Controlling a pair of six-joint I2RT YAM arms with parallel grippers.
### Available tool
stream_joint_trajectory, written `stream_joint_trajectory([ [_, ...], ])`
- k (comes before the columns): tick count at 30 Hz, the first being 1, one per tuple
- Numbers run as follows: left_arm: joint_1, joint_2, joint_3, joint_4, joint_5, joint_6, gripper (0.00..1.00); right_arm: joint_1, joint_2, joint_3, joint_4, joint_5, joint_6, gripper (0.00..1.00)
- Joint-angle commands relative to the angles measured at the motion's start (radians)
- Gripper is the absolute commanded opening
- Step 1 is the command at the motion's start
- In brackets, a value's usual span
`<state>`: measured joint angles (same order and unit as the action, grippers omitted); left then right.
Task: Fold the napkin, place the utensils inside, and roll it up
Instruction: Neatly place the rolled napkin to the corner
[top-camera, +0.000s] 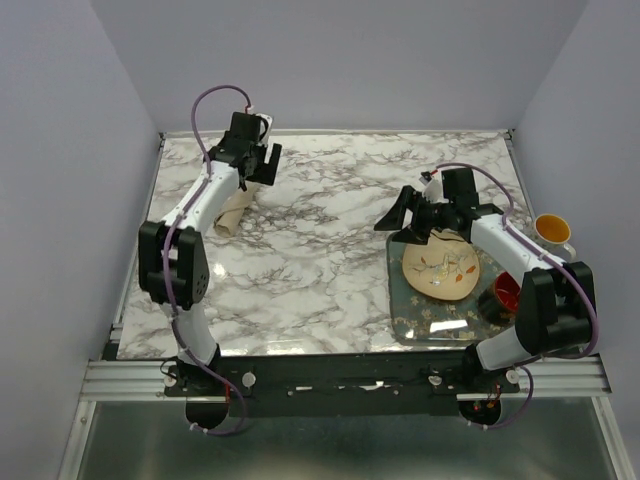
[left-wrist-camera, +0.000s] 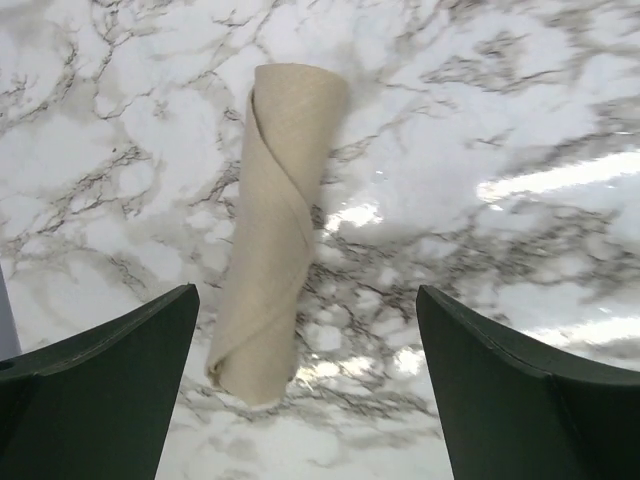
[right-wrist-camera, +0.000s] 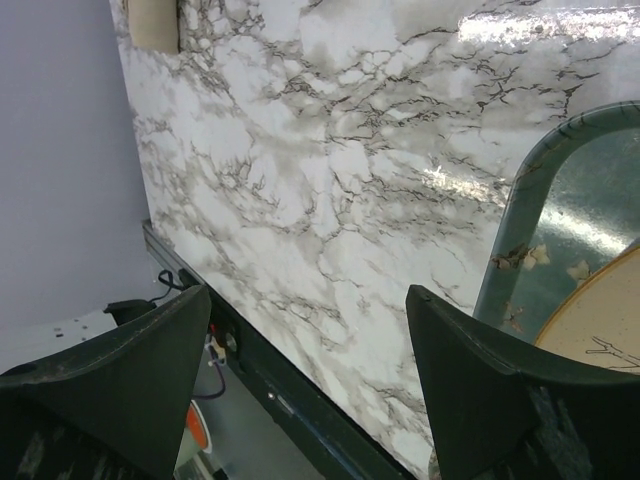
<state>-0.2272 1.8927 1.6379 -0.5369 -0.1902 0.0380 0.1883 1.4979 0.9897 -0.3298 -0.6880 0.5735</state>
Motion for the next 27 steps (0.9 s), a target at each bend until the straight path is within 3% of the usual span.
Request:
stream_joint_trajectory([
  [1,-0.047,-0.225,-0.119,-0.011,0.144,-0.133,0.99,-0.004,-0.033,0.02,0.011,0.024,-0.053,0.87],
  [9,-0.139,-0.614,-0.473,0.172,0.347,-0.364,0.99,0.02,-0.174,0.0,-0.063,0.152,-0.197,0.87],
  [16,-0.441,-0.875,-0.809,0.484,0.275,-0.576,0.99,0.04,-0.505,-0.164,-0.019,0.261,-0.276,0.92],
  [21,-0.581,-0.909,-0.843,0.58,0.198,-0.595,0.99,0.04,-0.732,-0.249,-0.006,0.356,-0.27,0.93],
  [27,-0.597,-0.981,-0.894,0.641,0.114,-0.667,0.99,0.04,-1.008,-0.358,0.0,0.456,-0.187,0.94],
])
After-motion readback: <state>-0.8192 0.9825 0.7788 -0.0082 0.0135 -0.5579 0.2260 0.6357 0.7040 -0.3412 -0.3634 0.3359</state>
